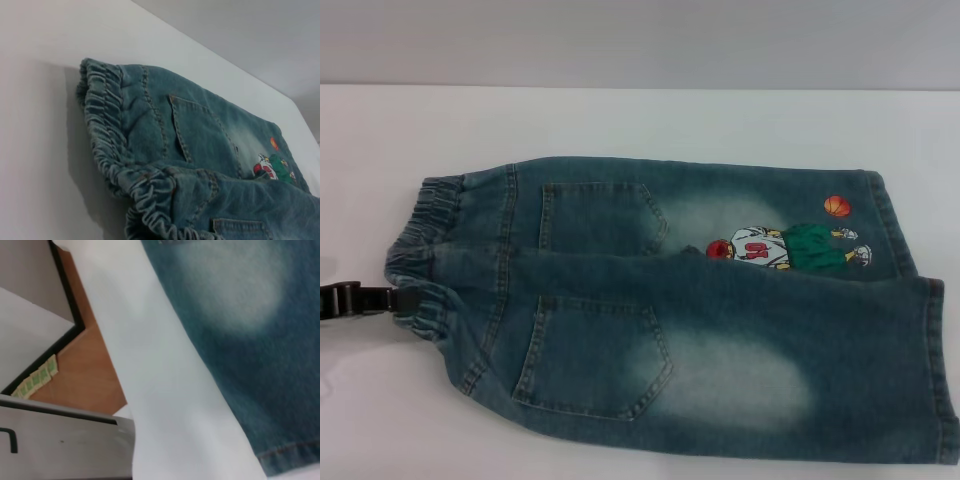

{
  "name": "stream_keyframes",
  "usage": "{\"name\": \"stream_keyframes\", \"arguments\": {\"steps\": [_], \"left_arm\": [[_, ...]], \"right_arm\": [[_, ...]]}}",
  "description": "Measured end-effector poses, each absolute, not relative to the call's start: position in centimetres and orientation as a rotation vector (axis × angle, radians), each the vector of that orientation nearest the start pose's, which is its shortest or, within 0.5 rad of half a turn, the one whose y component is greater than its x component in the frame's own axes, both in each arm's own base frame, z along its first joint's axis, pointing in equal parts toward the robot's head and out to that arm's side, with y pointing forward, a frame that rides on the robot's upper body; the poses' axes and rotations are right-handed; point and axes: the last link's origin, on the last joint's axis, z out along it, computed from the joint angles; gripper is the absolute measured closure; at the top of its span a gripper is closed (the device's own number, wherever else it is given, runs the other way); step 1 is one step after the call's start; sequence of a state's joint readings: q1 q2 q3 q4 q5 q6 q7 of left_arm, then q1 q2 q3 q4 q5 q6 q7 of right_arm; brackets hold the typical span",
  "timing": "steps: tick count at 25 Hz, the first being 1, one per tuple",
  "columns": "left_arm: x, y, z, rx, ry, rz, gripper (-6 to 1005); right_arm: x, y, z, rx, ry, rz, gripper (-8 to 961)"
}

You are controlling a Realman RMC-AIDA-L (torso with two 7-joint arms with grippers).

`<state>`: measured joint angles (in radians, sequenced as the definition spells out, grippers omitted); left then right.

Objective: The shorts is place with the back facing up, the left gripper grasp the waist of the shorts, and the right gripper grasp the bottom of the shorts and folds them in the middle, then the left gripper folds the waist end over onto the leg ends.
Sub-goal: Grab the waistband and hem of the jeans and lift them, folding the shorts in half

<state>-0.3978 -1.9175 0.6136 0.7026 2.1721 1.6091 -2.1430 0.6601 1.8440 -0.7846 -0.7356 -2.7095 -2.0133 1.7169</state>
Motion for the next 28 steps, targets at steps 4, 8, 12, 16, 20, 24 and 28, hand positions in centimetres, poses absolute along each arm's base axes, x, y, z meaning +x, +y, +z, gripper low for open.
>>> {"name": "stream_keyframes", "arguments": {"steps": [4, 8, 12, 16, 20, 24, 28], "left_arm": [[-34.6, 29.4, 7.2, -2.278, -1.73, -0.512, 927], [-34.6, 29.5, 7.2, -2.279, -1.729, -0.511, 925], [-34.6, 29.4, 7.2, -2.279, -1.73, -0.51, 924], [-34.6, 29.4, 7.2, -2.279, -1.73, -0.51, 922], [-34.6, 29.4, 7.2, -2.281, -1.732, -0.51, 921], [-34.6, 29.4, 7.2, -2.281, -1.732, -0.51, 919], [-34.5, 29.4, 7.2, -2.286, -1.73, -0.511, 917]], "right_arm": [[30.8, 29.4, 8.8, -3.118, 1.105, -0.554, 305], [31.1, 29.4, 8.2, -3.102, 1.105, -0.596, 305], [31.2, 29.5, 7.5, -3.1, 1.096, -0.616, 305], [31.2, 29.6, 7.0, -3.094, 1.08, -0.639, 305], [31.2, 29.8, 6.7, -3.086, 1.07, -0.642, 305], [31.2, 29.9, 6.3, -3.081, 1.059, -0.636, 305], [30.9, 30.1, 5.9, -3.084, 1.042, -0.63, 304]]}}
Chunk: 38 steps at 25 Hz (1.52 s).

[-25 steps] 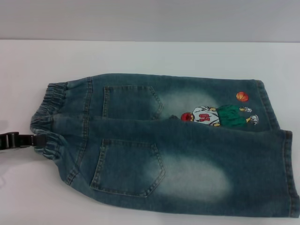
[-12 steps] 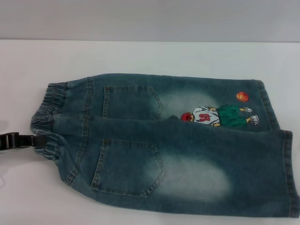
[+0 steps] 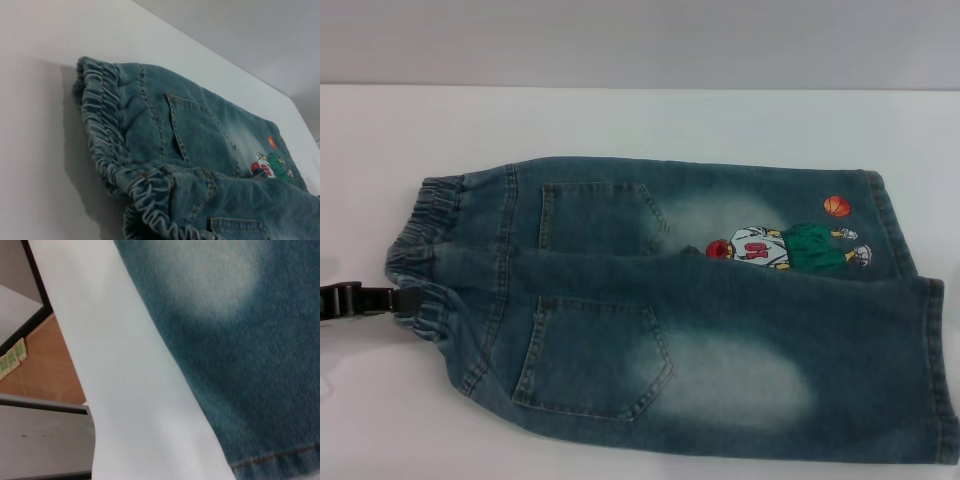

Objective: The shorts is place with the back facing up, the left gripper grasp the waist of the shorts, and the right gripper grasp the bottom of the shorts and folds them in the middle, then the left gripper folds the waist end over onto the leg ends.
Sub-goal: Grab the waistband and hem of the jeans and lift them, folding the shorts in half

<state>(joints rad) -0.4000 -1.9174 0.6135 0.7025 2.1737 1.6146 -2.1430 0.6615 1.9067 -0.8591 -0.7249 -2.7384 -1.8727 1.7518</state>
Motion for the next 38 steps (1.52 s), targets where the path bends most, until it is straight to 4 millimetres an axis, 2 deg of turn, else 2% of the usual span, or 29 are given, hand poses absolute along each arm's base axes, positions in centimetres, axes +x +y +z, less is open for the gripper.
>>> {"name": "stream_keyframes", "arguments": {"steps": [23, 29, 34, 37, 38], "left_arm": [[-34.7, 29.2, 6.9, -2.283, -1.741, -0.515, 908], [-34.7, 29.2, 6.9, -2.282, -1.742, -0.515, 906], [-34.7, 29.2, 6.9, -2.281, -1.743, -0.515, 904], [-34.7, 29.3, 6.9, -2.28, -1.743, -0.515, 902], [-34.7, 29.3, 6.9, -2.28, -1.743, -0.515, 902]], "right_arm": [[28.2, 31.6, 3.8, -3.117, 0.879, -0.567, 304], [28.1, 31.6, 3.7, -3.129, 0.845, -0.571, 304], [28.2, 31.5, 3.7, -3.135, 0.833, -0.58, 420], [28.2, 31.5, 3.7, -3.137, 0.832, -0.582, 652], [28.2, 31.5, 3.7, -3.137, 0.831, -0.582, 691]]}}
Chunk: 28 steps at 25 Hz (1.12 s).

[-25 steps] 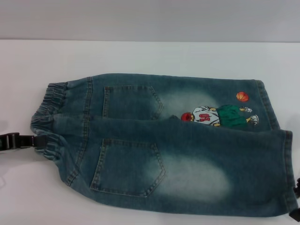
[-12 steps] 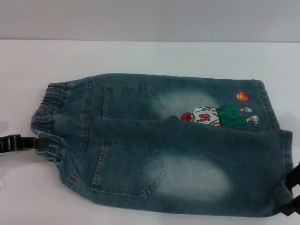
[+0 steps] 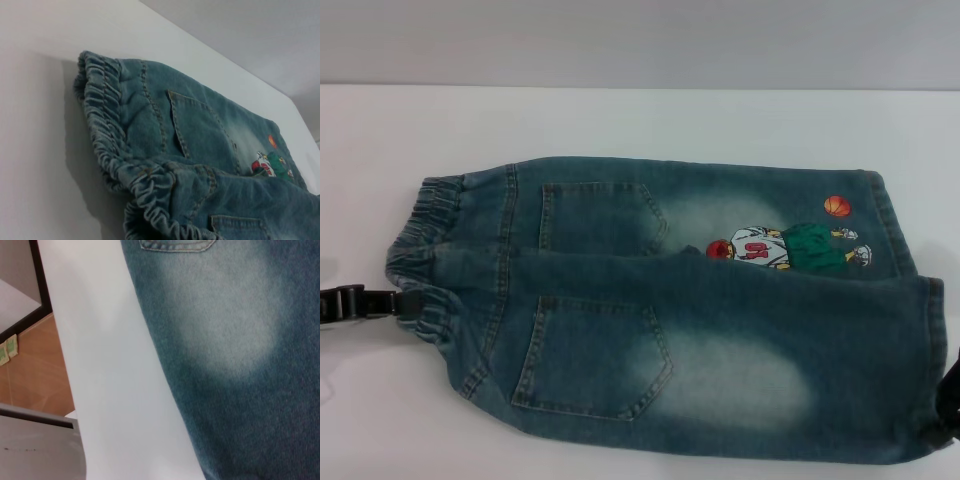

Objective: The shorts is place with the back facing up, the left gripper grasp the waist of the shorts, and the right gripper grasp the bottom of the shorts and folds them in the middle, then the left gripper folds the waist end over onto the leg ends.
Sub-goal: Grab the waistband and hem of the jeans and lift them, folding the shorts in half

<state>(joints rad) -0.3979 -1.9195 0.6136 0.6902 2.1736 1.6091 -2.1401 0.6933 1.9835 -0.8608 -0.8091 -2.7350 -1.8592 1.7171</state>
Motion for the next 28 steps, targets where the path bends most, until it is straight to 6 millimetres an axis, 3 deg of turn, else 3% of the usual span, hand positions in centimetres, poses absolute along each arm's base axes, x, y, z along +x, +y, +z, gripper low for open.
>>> {"name": "stream_keyframes", "arguments": {"steps": [4, 10, 14, 21, 28], "left_arm": [[-34.6, 29.4, 6.9, -2.281, -1.743, -0.516, 900], [-34.5, 29.4, 6.9, -2.281, -1.742, -0.518, 898], [-34.4, 29.4, 7.0, -2.285, -1.749, -0.543, 896], [-33.0, 29.3, 7.9, -2.265, -1.791, -0.837, 894], [-31.8, 29.8, 9.0, -2.215, -1.744, -1.083, 891]], "right_arm": [[28.2, 31.5, 3.7, -3.137, 0.832, -0.583, 846], [28.2, 31.4, 3.7, -3.145, 0.818, -0.581, 954], [28.1, 31.5, 3.8, -3.148, 0.797, -0.532, 954], [27.0, 32.3, 5.6, -3.109, 0.648, -0.133, 953], [26.3, 33.1, 8.2, -2.947, 0.528, 0.278, 953]]}}
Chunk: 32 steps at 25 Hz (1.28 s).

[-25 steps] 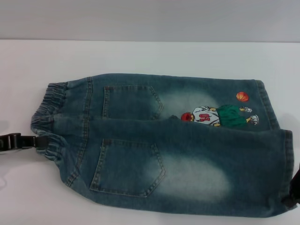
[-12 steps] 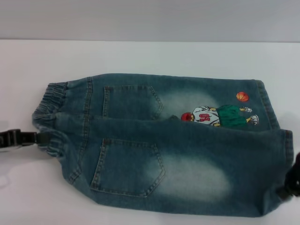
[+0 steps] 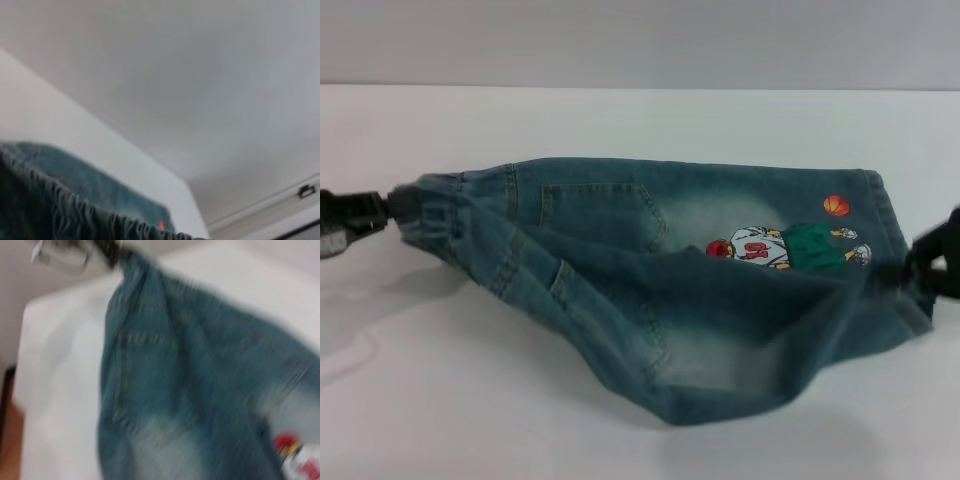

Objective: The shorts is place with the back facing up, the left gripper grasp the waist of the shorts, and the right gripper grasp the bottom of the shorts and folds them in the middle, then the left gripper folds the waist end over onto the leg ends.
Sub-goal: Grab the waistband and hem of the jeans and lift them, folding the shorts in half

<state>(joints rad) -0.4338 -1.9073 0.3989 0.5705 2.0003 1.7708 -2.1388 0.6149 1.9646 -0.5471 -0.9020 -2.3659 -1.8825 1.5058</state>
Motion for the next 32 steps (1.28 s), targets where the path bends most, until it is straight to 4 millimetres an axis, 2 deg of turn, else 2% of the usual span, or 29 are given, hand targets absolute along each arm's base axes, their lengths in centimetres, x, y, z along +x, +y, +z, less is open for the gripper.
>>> {"name": "stream_keyframes", "arguments": {"steps": [8, 13, 20, 24, 32], "left_arm": [[-32.5, 30.8, 8.3, -2.084, -1.769, -1.134, 887], [-33.0, 31.3, 7.7, -2.004, -1.781, -1.13, 885], [-33.9, 32.4, 6.9, -1.876, -1.771, -1.115, 883], [-34.2, 33.1, 6.5, -1.819, -1.763, -1.096, 881], [-33.6, 34.5, 4.8, -1.802, -1.719, -1.063, 878]], "right_arm": [[27.0, 33.6, 9.8, -2.711, 0.477, 0.561, 954], [29.0, 34.8, 9.9, -2.497, 0.506, 0.62, 954], [31.4, 36.3, 8.5, -2.327, 0.615, 0.576, 953], [32.0, 36.9, 7.3, -2.296, 0.651, 0.543, 953], [33.1, 37.8, 4.8, -2.238, 0.68, 0.476, 945]]}}
